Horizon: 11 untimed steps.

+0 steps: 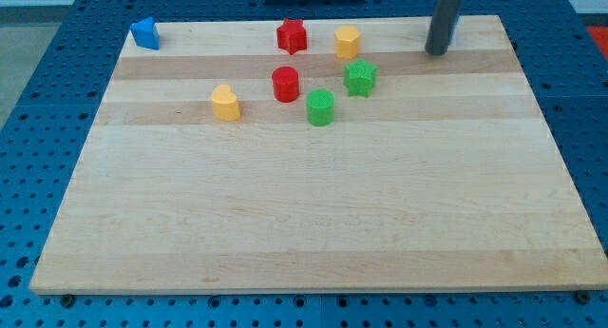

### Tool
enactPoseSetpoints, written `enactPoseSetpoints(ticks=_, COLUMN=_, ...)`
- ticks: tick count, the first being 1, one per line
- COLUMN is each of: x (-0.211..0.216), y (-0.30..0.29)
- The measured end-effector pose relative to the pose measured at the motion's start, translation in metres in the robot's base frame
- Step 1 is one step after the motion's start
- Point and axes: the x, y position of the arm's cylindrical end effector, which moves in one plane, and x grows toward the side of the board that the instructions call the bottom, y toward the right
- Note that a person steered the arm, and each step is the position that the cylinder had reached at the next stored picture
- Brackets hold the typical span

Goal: Place your arm horizontally to the green star

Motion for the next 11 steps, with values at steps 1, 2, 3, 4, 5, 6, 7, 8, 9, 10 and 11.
enactPoseSetpoints(ticks=1, x=-0.016, y=-0.031)
enactPoseSetpoints(ticks=2, x=-0.059, y=-0.044)
enactPoseSetpoints(ticks=3, x=-0.080, y=-0.056)
enactPoseSetpoints(ticks=4, x=-0.079, y=-0.056)
enactPoseSetpoints(ticks=5, x=-0.078, y=-0.056)
enactPoseSetpoints(ticks=6, x=-0.057, y=-0.056)
enactPoseSetpoints(ticks=7, x=-0.016, y=-0.036)
enactPoseSetpoints(ticks=8, x=0.034, y=-0.019)
enactPoseSetpoints(ticks=9, x=0.051, y=-0.018)
enactPoseSetpoints(ticks=10, x=0.051, y=-0.038)
enactPoseSetpoints(ticks=11, x=0.050, y=-0.065)
